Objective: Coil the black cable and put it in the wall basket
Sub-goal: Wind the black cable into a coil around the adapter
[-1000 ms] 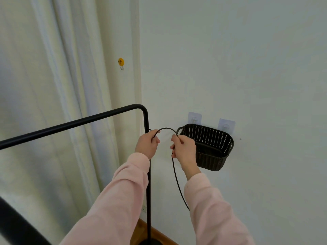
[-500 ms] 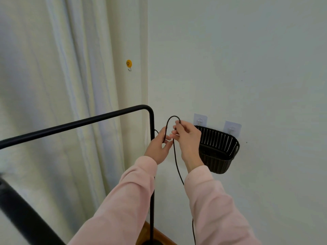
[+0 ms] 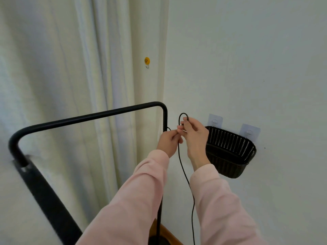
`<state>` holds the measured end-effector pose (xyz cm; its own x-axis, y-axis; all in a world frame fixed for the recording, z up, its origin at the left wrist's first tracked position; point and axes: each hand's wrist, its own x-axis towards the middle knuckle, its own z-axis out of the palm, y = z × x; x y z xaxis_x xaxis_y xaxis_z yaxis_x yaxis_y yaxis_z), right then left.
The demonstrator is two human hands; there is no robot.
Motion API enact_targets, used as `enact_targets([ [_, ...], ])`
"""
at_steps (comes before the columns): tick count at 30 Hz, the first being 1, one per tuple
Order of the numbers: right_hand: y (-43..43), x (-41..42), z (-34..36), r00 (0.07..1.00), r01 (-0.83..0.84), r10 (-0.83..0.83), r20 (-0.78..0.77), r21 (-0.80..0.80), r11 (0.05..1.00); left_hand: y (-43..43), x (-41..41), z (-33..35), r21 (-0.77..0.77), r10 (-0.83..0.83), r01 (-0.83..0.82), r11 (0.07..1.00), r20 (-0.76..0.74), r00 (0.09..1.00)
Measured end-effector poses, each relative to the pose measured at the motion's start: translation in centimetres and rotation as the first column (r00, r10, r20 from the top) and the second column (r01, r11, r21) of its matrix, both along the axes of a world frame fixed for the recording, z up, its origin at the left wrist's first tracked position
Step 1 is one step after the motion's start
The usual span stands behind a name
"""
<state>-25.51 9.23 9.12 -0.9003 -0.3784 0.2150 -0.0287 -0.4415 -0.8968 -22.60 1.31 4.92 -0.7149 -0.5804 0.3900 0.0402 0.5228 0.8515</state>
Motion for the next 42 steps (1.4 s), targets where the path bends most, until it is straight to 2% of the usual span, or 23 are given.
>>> enact_targets([
  [5,0.1,-0.4,-0.2,1.000,-0.024,0.024,0.006,0.037,0.999,0.1,-0.5,-0.1,0.105,0.069,-0.062,0.993,-0.063,0.996],
  [6,0.1,-0.6,-0.5,1.000,-0.003,0.003,-0.001,0.082,0.997,0.2,-0.6,-0.2,0.135,0.085,-0.073,0.988,-0.080,0.993],
  [8,0.3,-1.2,-1.2,0.999,0.042,-0.035,-0.029,0.273,0.961,0.2,-0.6,-0.2,0.185,0.135,-0.110,0.977,-0.125,0.983],
  [11,0.6,-1.5,-2.9,0.997,-0.058,0.080,-0.008,0.616,0.786,-0.1,-0.7,-0.2,0.257,0.181,-0.135,0.957,-0.166,0.969],
  [13,0.8,-1.4,-4.0,0.976,-0.177,0.213,0.046,0.740,0.649,-0.4,-0.9,-0.1,0.300,0.194,-0.133,0.944,-0.182,0.964],
  [15,1.1,-1.3,-4.9,0.948,-0.247,0.307,0.089,0.813,0.527,-0.6,-1.0,0.0,0.349,0.202,-0.120,0.929,-0.208,0.957],
  [18,0.9,-1.7,-6.4,0.934,-0.256,0.332,0.133,0.898,0.359,-1.0,-0.8,0.3,0.390,0.215,-0.111,0.914,-0.233,0.948],
  [21,1.1,-2.1,-7.6,0.952,-0.211,0.275,0.133,0.938,0.276,-1.5,-0.5,0.6,0.394,0.240,-0.124,0.911,-0.261,0.935],
  [26,1.3,-2.5,-7.4,0.986,-0.040,0.167,-0.013,0.948,0.315,-1.9,-0.4,1.0,0.370,0.250,-0.142,0.918,-0.262,0.932],
  [28,1.2,-2.7,-6.9,0.987,0.008,0.144,-0.066,0.928,0.374,-1.9,-0.5,1.4,0.337,0.225,-0.135,0.932,-0.245,0.943],
  [36,0.6,-3.0,-4.1,0.985,0.025,0.116,-0.129,0.766,0.642,-1.6,-0.7,2.0,0.154,0.073,-0.053,0.987,-0.128,0.989],
  [42,0.6,-2.2,-1.5,0.979,-0.013,0.158,-0.131,0.726,0.687,-1.8,-0.9,1.8,0.117,0.005,0.003,0.993,-0.069,0.998],
])
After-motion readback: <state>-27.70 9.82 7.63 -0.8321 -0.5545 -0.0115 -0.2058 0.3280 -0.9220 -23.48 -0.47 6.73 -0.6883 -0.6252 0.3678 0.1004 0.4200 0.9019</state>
